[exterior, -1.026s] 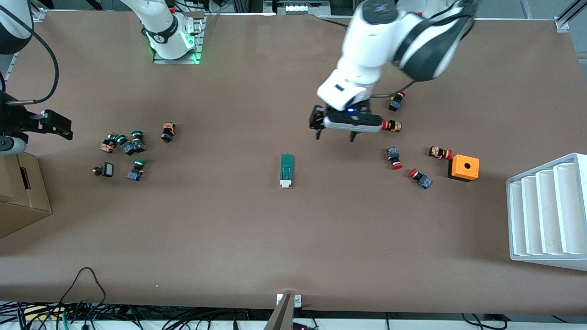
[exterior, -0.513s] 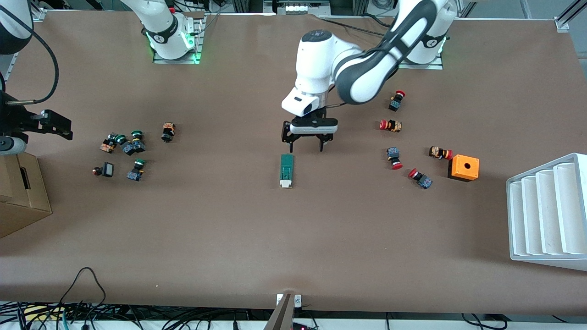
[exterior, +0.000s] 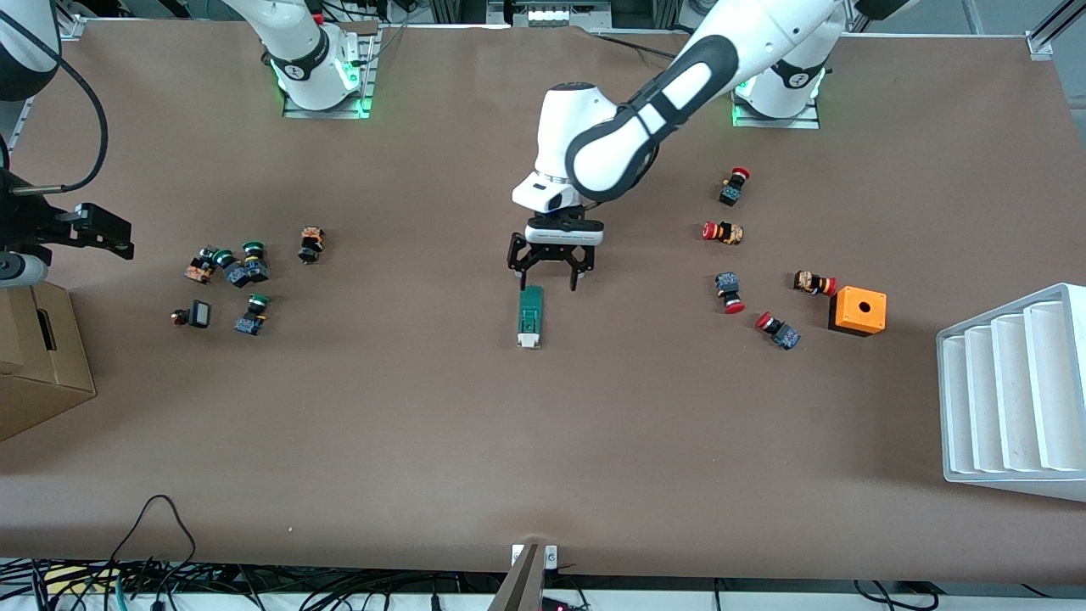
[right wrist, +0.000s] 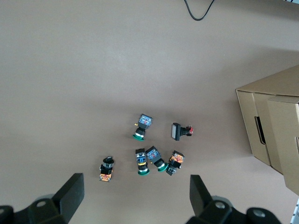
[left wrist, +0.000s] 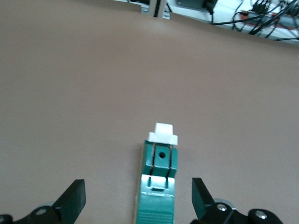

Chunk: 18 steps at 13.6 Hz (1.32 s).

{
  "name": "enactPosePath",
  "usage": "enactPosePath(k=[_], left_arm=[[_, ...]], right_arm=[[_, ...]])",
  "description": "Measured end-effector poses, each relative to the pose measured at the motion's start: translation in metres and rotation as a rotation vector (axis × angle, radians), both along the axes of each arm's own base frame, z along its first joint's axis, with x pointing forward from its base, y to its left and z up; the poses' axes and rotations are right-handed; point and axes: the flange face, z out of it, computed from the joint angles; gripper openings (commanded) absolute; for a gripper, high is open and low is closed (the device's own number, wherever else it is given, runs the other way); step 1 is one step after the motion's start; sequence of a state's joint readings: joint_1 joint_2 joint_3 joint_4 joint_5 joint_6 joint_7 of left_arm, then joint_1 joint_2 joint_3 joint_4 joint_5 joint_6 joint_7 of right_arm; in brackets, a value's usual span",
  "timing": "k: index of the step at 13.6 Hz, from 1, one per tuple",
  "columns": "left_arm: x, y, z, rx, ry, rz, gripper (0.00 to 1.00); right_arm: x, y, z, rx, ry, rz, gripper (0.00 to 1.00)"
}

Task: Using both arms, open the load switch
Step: 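Lower the left gripper and grasp the green switch base, then reach the right gripper toward the white switch handle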

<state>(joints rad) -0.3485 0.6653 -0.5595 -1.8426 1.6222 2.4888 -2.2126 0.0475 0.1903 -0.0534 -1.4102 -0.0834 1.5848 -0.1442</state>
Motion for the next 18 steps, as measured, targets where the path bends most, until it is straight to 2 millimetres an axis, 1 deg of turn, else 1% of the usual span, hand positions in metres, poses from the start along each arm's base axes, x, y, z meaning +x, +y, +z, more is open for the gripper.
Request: enactPosePath(k=[2,5,9,11,12,15,18], left_arm=[[-0.011,-0.006,-0.015,-0.007,-0.041,-0.017,1.00],[-0.022,-0.009,-0.042,-0.001,-0.114,-0.015,1.00],[-0.028,-0.005,-0.089,0.000,-0.218,0.001,1.00],[-0.032,-0.005,-0.106,0.003,-0.233,0.003,1.00],[-0.035,-0.008,-0.110,0.004,-0.232,0.001,1.00],[-0.043,-0.022,-0.112,0.012,-0.273,0.006,1.00],[-0.054,-0.030,-0.124,0.040,-0.314,-0.007,1.00]], right_arm=[[0.000,-0.001,0.000,0.000,-0.001,-0.002,1.00],[0.001,-0.003,0.001,0.000,-0.007,-0.004,1.00],[0.003,0.000,0.002,0.001,-0.029,0.003,1.00],[0.005,0.001,0.002,0.003,-0.038,0.005,1.00],[0.005,0.001,0.002,0.008,-0.041,0.005,1.00],[0.007,0.001,0.003,0.024,-0.054,0.001,1.00],[0.008,0.001,0.001,0.030,-0.052,0.000,1.00]])
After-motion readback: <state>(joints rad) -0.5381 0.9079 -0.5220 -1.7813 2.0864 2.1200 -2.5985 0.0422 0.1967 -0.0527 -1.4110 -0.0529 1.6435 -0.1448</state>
